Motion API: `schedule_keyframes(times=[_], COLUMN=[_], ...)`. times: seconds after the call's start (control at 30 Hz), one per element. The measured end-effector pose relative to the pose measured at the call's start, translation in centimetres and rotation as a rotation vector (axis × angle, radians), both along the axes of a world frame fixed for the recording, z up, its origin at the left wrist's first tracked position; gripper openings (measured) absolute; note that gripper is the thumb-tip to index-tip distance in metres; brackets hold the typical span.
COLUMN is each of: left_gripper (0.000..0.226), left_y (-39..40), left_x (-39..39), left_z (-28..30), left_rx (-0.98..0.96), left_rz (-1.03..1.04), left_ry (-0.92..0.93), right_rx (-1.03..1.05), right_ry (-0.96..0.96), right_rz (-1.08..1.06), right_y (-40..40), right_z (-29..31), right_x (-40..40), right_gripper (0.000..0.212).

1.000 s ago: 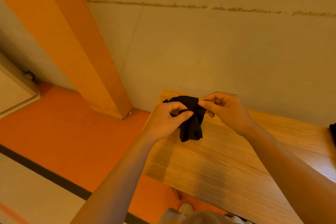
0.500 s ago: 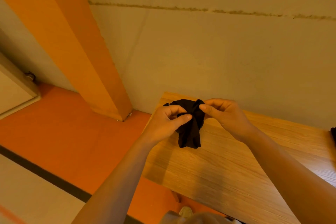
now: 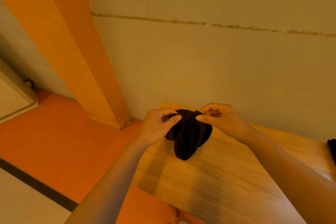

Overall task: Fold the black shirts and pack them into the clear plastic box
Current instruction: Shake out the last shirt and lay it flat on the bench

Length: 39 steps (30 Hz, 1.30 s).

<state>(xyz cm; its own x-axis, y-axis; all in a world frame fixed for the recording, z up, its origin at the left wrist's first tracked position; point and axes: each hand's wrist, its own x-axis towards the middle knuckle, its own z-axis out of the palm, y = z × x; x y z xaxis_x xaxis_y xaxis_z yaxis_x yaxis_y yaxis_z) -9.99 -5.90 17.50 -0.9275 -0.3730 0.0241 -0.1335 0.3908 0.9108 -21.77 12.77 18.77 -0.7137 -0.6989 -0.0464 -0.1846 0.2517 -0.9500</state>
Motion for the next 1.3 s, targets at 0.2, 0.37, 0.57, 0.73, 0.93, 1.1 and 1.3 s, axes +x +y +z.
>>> schedule_keyframes(times=[0.2, 0.37, 0.57, 0.73, 0.93, 1.1, 1.3], left_gripper=[0.01, 0.011, 0.013, 0.017, 0.022, 0.023, 0.018], left_y=[-0.1, 0.6, 2.2, 5.1, 6.0, 3.7, 1.4], left_x=[-4.7, -10.1, -16.6, -20.9, -25.6, -28.3, -29.0], left_z=[4.1, 9.9, 17.2, 22.5, 26.9, 27.4, 26.1], left_rx=[-0.125, -0.219, -0.343, -0.444, -0.57, -0.638, -0.509], left_rz=[-0.136, -0.155, -0.163, -0.193, -0.078, 0.055, 0.147], left_ry=[0.005, 0.136, 0.239, 0.333, 0.382, 0.278, 0.222], right_rx=[0.025, 0.015, -0.031, -0.078, -0.028, 0.087, 0.126], right_ry=[0.104, 0.236, 0.362, 0.459, 0.579, 0.581, 0.509], right_rz=[0.027, -0.084, -0.235, -0.294, -0.468, -0.59, -0.701], right_y=[-0.6, 1.1, 5.1, 8.7, 14.7, 20.8, 26.4], right_z=[3.7, 9.4, 17.1, 22.7, 27.1, 28.0, 26.6], right_x=[-2.9, -6.8, -11.6, -14.2, -18.7, -22.0, -25.0], right_gripper=[0.007, 0.003, 0.004, 0.002, 0.007, 0.003, 0.005])
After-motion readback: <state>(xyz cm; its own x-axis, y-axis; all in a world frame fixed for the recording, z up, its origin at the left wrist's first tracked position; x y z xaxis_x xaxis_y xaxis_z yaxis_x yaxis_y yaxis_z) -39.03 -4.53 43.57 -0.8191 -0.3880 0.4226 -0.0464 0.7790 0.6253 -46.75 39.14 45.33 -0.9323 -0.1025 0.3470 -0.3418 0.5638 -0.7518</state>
